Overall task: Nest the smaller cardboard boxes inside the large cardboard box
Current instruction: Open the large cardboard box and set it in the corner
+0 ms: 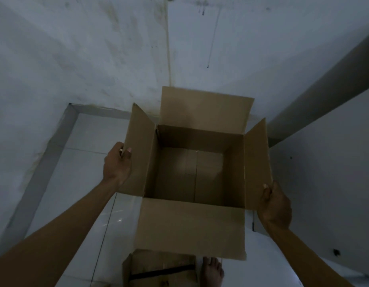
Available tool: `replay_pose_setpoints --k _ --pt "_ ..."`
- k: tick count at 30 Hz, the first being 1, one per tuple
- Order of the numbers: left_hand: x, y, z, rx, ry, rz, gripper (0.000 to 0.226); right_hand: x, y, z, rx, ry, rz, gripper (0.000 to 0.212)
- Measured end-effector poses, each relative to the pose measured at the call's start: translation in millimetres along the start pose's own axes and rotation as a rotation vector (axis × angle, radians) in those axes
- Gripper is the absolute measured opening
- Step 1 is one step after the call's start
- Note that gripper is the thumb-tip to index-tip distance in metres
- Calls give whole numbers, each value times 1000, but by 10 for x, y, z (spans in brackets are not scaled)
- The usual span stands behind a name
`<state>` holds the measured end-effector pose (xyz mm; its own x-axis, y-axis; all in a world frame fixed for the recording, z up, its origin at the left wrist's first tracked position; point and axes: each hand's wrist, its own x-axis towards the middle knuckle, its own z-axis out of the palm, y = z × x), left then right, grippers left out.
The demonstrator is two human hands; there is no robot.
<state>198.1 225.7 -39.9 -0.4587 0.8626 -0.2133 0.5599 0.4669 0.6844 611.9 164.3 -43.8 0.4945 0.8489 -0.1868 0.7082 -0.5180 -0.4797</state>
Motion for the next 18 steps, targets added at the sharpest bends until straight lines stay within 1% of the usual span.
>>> replay_pose_setpoints --k 3,7,9,13,18 --pt "111 27 152 14 -20 16 22 120 -10 81 45 -22 -12 32" --pt "200 56 352 -2 -48 11 22 258 11 183 126 -94 -45 29" --pt "227 58 419 8 -47 8 22 313 31 221 140 -93 -50 27" --pt "307 20 468 7 -26 4 24 460 97 251 123 -82 25 27" --pt "347 -89 420 69 -28 -24 26 467 201 237 137 -193 58 26"
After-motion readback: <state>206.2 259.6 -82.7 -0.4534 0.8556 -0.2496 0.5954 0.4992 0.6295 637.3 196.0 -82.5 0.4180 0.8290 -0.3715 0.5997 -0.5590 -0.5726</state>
